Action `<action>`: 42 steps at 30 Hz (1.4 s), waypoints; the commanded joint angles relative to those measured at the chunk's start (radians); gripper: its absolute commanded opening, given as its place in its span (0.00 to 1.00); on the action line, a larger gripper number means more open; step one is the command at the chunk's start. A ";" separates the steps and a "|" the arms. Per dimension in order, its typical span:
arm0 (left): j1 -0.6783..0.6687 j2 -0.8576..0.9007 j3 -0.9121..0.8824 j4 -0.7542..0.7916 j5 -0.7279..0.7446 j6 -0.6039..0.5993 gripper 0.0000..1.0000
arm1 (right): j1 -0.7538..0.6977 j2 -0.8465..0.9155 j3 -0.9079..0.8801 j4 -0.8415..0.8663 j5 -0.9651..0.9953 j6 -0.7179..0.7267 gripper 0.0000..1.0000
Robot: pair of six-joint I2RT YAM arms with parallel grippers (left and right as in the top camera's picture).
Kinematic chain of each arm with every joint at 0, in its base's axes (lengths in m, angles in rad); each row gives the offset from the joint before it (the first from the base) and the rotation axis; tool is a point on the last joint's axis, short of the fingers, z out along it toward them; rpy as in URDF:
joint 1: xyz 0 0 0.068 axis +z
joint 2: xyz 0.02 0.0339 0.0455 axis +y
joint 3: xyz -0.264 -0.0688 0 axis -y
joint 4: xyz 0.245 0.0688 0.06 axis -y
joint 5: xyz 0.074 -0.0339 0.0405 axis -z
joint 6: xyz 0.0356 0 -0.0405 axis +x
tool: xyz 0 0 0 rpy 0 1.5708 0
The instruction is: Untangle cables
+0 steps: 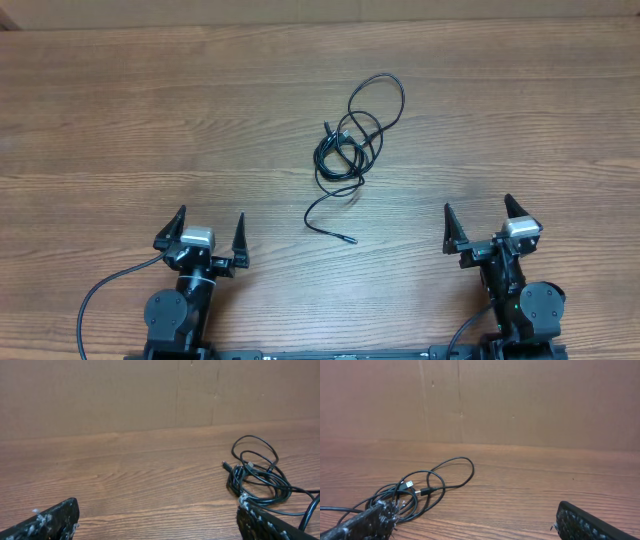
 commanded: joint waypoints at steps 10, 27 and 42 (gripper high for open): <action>0.006 -0.008 -0.004 0.001 0.019 -0.003 1.00 | -0.003 -0.008 -0.011 0.005 -0.003 -0.004 1.00; 0.006 -0.004 0.080 -0.132 0.018 -0.199 1.00 | -0.004 0.050 0.114 -0.182 0.062 0.206 1.00; 0.006 0.470 0.438 -0.349 0.040 -0.202 1.00 | -0.003 0.492 0.460 -0.367 0.024 0.214 1.00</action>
